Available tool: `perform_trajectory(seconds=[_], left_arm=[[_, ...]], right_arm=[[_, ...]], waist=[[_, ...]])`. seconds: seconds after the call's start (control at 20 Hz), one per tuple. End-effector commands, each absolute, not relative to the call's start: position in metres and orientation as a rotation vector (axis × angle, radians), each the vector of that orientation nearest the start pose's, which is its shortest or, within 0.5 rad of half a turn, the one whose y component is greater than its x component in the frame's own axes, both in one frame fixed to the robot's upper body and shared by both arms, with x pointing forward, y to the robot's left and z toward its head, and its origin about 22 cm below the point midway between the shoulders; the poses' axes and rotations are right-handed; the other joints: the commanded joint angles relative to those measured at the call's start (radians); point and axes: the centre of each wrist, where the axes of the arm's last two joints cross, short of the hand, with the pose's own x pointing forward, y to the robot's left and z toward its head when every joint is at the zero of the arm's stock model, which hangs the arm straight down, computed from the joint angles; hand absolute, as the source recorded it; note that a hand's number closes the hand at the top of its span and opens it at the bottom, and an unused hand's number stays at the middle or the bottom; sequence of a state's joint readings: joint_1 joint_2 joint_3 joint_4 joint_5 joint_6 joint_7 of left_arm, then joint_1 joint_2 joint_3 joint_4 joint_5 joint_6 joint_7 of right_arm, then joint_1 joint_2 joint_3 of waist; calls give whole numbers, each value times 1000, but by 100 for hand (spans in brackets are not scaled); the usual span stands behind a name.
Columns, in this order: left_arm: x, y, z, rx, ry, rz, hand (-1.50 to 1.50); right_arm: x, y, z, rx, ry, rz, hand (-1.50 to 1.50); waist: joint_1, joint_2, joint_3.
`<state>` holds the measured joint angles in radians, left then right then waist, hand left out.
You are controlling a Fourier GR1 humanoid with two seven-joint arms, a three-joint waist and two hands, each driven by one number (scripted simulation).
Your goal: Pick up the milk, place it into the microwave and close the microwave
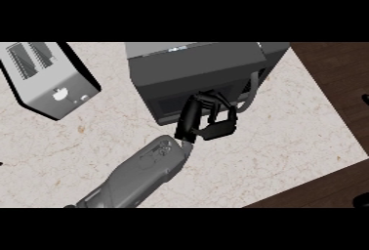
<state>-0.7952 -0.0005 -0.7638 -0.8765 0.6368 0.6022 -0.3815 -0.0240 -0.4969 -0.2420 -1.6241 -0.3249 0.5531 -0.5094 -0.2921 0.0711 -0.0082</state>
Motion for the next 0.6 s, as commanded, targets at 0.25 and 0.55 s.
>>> perform_trajectory(seconds=[0.25, 0.55], left_arm=[[353, 18, 43, -212, -1820, -110, 150], [356, 17, 46, -238, -1838, -88, 150]], right_arm=[[248, -392, 117, 259, -2171, 488, -150], [255, -396, 125, 258, -2178, 474, -150]], waist=[[-23, 15, 0], [-17, 21, 2]])
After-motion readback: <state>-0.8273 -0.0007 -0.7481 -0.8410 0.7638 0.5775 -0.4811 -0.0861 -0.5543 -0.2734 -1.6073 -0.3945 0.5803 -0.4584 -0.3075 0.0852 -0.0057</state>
